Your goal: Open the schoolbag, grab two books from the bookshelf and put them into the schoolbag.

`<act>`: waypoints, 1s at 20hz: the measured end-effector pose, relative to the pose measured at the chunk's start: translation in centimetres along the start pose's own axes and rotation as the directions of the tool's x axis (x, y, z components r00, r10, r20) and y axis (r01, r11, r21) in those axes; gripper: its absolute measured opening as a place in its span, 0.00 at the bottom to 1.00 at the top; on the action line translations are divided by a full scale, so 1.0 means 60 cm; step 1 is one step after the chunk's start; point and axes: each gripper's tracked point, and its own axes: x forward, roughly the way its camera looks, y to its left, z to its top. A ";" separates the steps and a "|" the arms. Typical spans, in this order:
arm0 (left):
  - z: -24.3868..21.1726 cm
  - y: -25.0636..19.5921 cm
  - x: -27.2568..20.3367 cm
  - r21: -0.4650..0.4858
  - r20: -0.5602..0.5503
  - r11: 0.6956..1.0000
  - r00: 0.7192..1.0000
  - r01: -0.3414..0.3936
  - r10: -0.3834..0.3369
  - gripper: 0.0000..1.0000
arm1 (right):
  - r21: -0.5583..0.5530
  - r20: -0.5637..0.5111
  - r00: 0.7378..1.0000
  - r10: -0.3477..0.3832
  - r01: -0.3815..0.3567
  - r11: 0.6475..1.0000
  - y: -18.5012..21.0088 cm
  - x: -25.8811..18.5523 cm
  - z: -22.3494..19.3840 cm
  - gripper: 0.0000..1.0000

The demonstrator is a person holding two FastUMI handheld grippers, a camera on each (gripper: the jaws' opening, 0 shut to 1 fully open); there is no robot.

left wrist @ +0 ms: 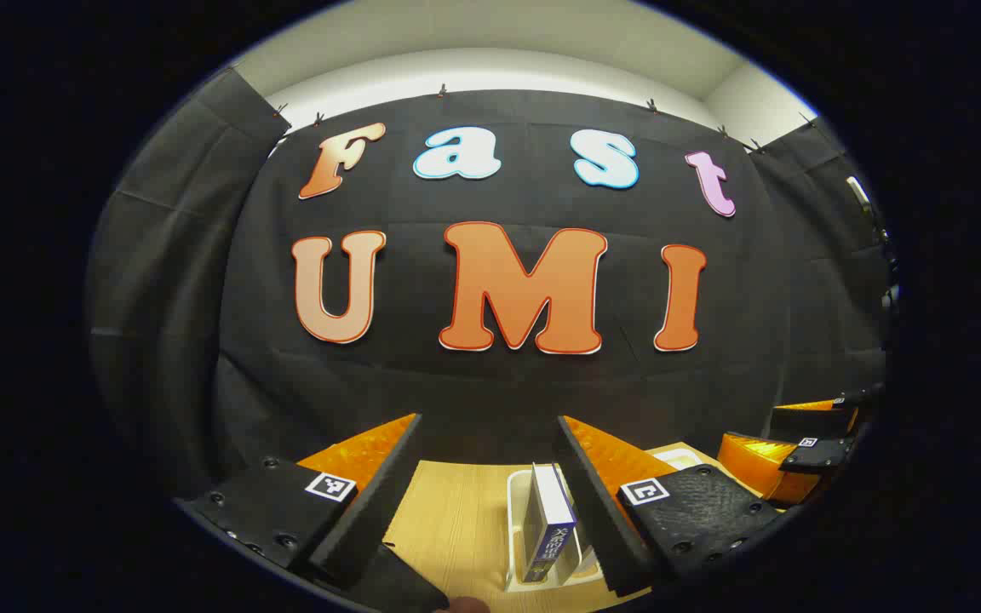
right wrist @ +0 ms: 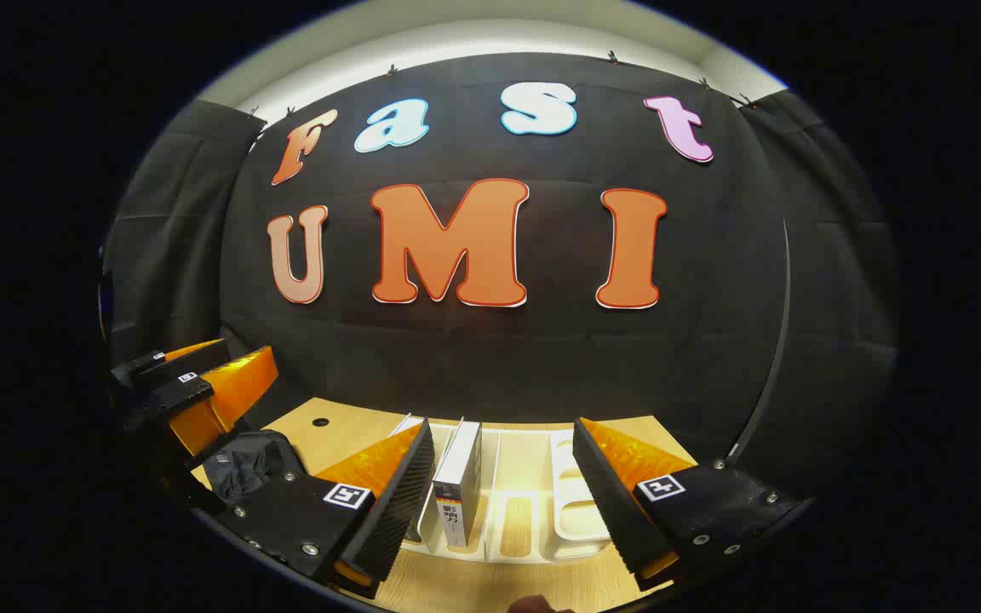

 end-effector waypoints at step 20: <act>-0.014 -0.003 -0.007 0.032 -0.012 0.999 1.000 -0.004 0.004 0.95 | -0.013 -0.019 1.000 0.017 -0.017 1.000 0.007 0.003 -0.012 0.98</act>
